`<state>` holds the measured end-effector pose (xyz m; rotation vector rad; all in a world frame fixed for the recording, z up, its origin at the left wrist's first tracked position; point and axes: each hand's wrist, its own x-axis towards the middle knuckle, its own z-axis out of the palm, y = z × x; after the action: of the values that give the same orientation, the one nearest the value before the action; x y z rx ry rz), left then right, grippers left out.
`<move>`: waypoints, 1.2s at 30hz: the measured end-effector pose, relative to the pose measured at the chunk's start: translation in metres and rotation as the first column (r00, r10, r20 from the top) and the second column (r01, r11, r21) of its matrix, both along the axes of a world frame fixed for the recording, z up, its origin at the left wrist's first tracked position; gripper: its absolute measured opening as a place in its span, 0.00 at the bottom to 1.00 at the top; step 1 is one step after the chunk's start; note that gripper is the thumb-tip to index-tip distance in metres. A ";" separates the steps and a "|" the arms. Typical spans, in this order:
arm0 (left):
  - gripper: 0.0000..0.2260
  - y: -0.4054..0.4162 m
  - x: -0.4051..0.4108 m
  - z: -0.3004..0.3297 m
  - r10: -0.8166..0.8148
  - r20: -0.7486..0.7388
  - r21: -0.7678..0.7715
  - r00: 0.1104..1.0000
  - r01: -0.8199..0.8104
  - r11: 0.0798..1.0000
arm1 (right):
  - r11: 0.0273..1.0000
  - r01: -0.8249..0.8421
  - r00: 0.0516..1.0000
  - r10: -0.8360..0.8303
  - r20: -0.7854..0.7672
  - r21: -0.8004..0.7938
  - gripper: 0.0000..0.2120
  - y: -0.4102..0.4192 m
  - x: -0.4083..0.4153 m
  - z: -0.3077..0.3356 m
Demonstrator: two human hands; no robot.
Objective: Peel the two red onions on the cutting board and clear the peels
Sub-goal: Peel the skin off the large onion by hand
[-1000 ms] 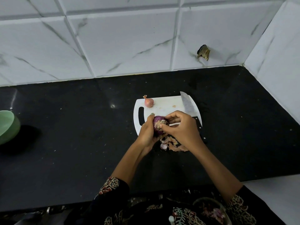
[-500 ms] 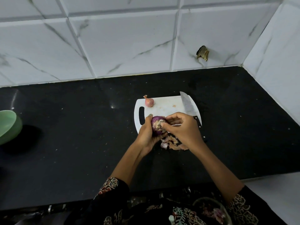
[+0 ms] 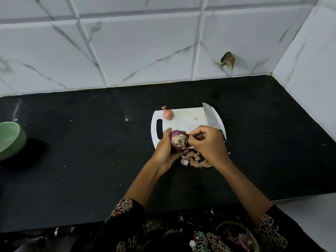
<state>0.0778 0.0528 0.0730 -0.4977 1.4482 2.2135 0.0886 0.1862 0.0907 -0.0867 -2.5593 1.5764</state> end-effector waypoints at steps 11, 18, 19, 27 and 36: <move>0.20 0.000 -0.006 -0.004 0.037 0.100 0.000 0.994 -0.037 0.999 | 0.986 -0.153 0.986 0.156 -0.056 0.062 0.16 -0.004 0.010 -0.009; 0.16 0.005 -0.007 -0.001 0.027 0.070 -0.041 0.997 -0.024 0.999 | 0.990 -0.138 0.990 0.137 0.043 0.018 0.15 -0.002 0.005 -0.001; 0.16 0.004 -0.007 -0.001 0.026 0.074 -0.039 0.997 -0.023 0.999 | 0.990 -0.142 0.988 0.141 0.056 0.011 0.15 -0.002 0.004 0.000; 0.15 0.005 -0.007 0.001 0.015 0.101 -0.012 0.995 -0.014 1.000 | 0.989 -0.143 0.985 0.144 0.096 -0.024 0.09 0.005 -0.002 -0.002; 0.16 0.005 -0.011 0.003 0.077 0.106 0.021 0.991 -0.080 0.997 | 0.987 -0.105 0.988 0.118 0.098 -0.124 0.13 0.001 0.002 -0.006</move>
<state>0.0665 0.0573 0.0762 -0.6627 1.3665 2.2273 0.0904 0.1870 0.0842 -0.0393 -2.5885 1.8105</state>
